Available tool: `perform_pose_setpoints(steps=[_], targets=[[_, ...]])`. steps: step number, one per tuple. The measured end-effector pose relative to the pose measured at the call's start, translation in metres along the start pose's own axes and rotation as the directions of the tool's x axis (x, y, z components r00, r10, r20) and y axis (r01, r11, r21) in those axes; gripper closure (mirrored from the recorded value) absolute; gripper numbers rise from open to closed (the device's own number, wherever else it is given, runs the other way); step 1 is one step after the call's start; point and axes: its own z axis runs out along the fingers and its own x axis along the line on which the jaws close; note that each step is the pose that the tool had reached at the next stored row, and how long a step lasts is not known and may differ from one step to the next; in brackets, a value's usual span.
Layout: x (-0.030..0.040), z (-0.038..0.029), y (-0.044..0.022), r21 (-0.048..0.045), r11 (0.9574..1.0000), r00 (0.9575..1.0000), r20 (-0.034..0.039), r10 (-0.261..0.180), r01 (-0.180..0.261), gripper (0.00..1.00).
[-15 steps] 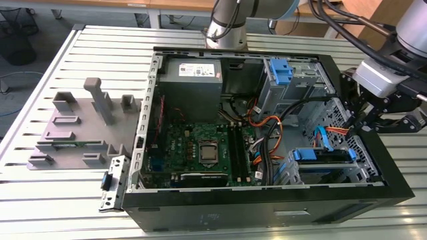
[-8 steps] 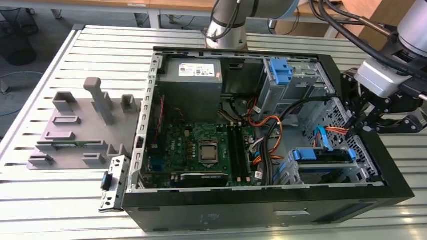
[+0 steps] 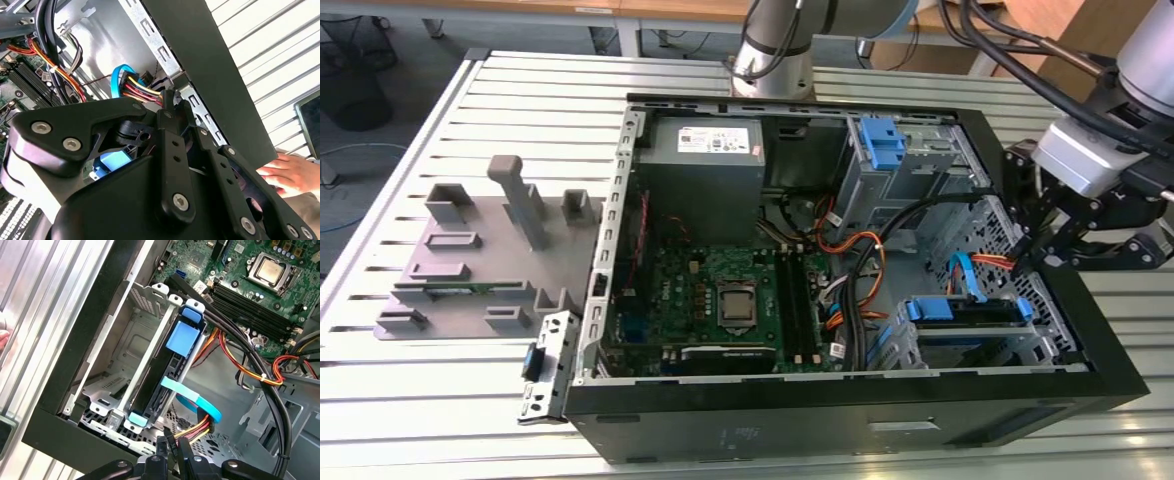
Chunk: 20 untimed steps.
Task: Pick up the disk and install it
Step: 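Insert the second disk wire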
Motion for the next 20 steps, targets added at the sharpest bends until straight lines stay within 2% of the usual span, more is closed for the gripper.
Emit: perform_pose_setpoints(steps=[3, 6, 20], targets=[[0.0014, 0.0008, -0.0029, -0.0101, 0.9999, 1.0, 0.003, -0.002, 0.002, 0.76], [0.0016, 0.0013, -0.0032, -0.0162, 0.9999, 1.0, 0.0039, -0.004, 0.004, 0.76], [0.0015, 0.0036, -0.0032, -0.0179, 0.9998, 1.0, 0.0046, -0.006, 0.006, 0.76]])
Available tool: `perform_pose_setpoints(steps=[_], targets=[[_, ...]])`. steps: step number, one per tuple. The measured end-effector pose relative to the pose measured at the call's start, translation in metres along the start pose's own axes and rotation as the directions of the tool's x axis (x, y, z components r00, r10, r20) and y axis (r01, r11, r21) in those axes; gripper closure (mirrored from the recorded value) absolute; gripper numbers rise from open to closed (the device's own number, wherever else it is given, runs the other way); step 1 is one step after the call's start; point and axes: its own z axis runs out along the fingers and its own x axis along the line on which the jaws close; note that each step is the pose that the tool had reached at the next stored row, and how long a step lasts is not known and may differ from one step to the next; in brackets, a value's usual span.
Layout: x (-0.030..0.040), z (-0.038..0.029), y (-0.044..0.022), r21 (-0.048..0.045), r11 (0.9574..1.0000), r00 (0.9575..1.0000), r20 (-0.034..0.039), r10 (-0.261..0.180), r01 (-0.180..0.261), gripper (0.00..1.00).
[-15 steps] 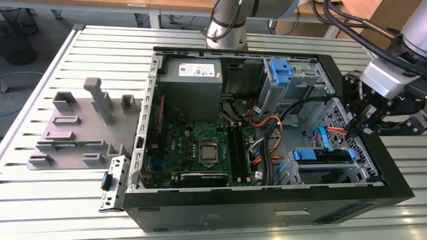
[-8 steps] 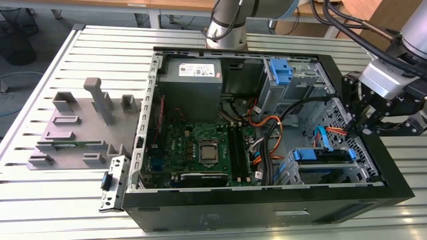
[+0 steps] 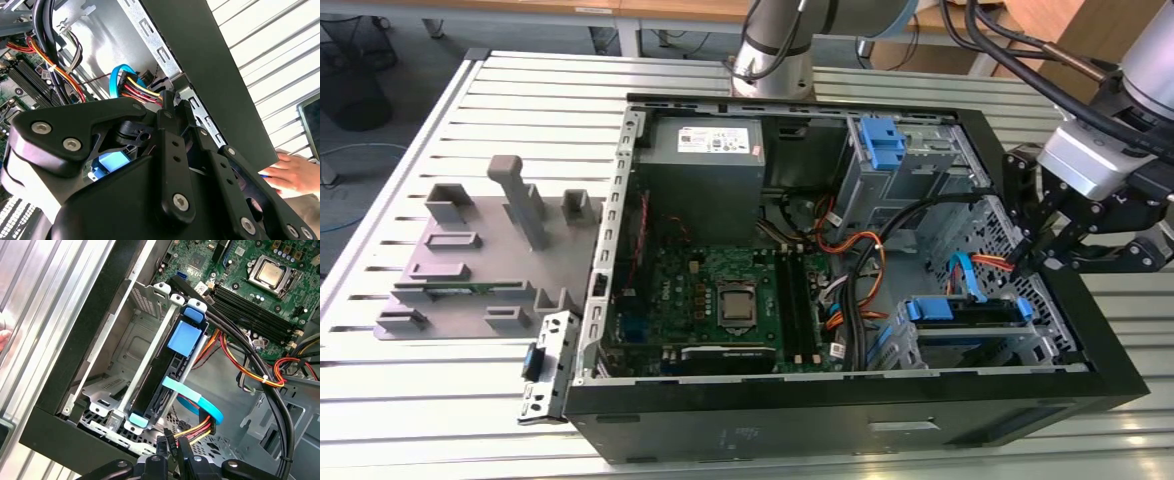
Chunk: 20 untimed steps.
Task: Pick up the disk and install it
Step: 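Insert the second disk wire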
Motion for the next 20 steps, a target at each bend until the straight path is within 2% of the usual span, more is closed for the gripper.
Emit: perform_pose_setpoints(steps=[7, 8, 16, 20], targets=[[0.0, 0.0001, 0.0, 0.0, 1.0, 1.0, 0.0, 0.0, 0.0, 0.78], [0.0, 0.0001, 0.0, 0.0, 1.0, 1.0, -0.0001, 0.0, 0.0, 0.85], [0.0, 0.0002, 0.0, 0.0, 1.0, 1.0, 0.0, 0.0, 0.0, 0.85], [0.0, 0.0003, 0.0, 0.0, 1.0, 1.0, 0.0, 0.0, 0.0, 0.78]])
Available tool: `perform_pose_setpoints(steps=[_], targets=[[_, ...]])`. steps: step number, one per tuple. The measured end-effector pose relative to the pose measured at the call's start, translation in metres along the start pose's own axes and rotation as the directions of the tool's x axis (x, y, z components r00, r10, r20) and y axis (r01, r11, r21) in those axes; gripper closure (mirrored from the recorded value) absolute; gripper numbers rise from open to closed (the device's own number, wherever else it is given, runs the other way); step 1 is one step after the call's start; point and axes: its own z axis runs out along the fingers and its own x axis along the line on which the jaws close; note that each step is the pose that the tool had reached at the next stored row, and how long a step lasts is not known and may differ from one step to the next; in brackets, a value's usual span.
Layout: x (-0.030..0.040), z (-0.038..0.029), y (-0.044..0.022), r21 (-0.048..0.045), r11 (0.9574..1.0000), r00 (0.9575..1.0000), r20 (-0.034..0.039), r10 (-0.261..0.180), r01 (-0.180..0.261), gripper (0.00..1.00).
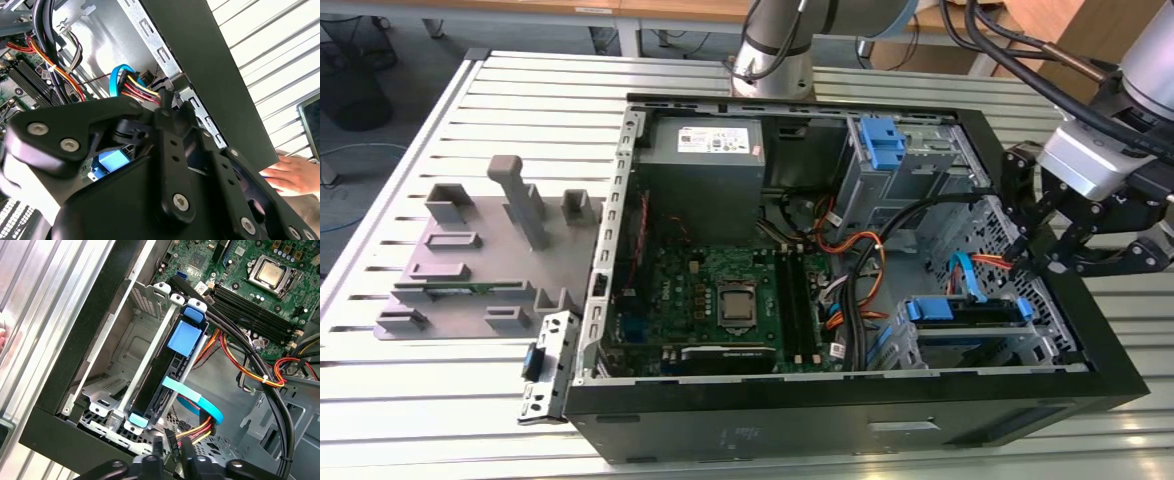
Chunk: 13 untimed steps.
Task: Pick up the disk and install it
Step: 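Insert the second disk wire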
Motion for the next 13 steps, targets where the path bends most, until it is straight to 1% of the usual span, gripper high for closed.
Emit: perform_pose_setpoints(steps=[1, 2, 3, 8, 13], targets=[[0.0, 0.0, 0.0, 0.0, 1.0, 1.0, 0.0, 0.0, 0.0, 0.72], [0.0, 0.0, 0.0, 0.0, 1.0, 1.0, 0.0, 0.0, 0.0, 0.72], [0.0, 0.0, 0.0, 0.0, 1.0, 1.0, 0.0, 0.0, 0.0, 0.66], [-0.0002, 0.0017, 0.0, 0.0, 1.0, 1.0, 0.0, -0.002, 0.002, 0.66], [-0.0002, 0.0018, 0.0001, 0.0, 1.0, 1.0, 0.0, -0.002, 0.002, 0.66]])
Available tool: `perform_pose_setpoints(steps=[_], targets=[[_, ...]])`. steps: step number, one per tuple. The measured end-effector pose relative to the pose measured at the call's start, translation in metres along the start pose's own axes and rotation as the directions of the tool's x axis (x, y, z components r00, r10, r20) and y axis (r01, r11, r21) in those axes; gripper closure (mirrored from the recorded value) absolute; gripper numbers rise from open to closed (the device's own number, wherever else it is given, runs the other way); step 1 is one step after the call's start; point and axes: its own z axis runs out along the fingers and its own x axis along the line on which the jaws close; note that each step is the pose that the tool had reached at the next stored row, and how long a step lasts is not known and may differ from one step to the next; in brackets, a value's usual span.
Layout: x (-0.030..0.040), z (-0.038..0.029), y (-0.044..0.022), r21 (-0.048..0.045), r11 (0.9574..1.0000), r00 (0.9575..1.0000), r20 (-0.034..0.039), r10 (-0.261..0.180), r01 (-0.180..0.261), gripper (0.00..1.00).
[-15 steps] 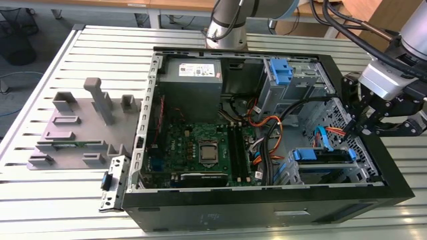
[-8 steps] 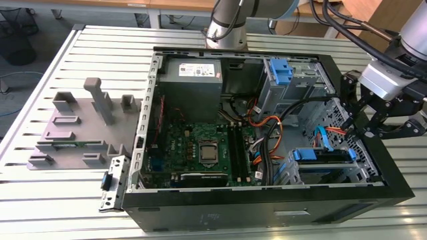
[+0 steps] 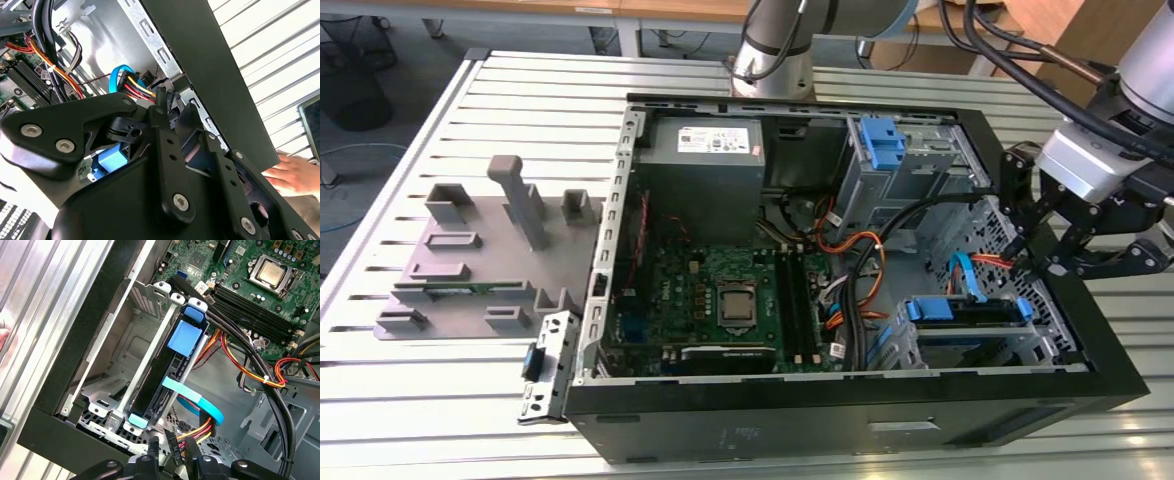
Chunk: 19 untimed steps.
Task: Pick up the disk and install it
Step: 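Insert the second disk wire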
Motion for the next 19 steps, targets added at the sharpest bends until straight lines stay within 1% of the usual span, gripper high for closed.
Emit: perform_pose_setpoints(steps=[4, 5, 7, 8, 13, 15, 19], targets=[[0.0, 0.0, 0.0, 0.0, 1.0, 1.0, 0.0, 0.0, 0.0, 0.67], [0.0, 0.0, 0.0, 0.0, 1.0, 1.0, 0.0, 0.0, 0.0, 0.74], [0.0, 0.0, 0.0, 0.0, 1.0, 1.0, -0.0001, 0.0, 0.0, 0.74], [0.0, 0.0, 0.0, 0.0, 1.0, 1.0, -0.0001, 0.0, 0.0, 0.8], [-0.0001, 0.0001, 0.0002, 0.0, 1.0, 1.0, 0.0, 0.0, 0.0, 0.8], [-0.0011, 0.0, 0.0022, 0.0005, 1.0, 1.0, -0.0002, 0.0, 0.0, 0.8], [-0.0043, -0.0005, 0.0085, 0.0023, 1.0, 1.0, -0.0013, 0.0, 0.0, 0.8]])
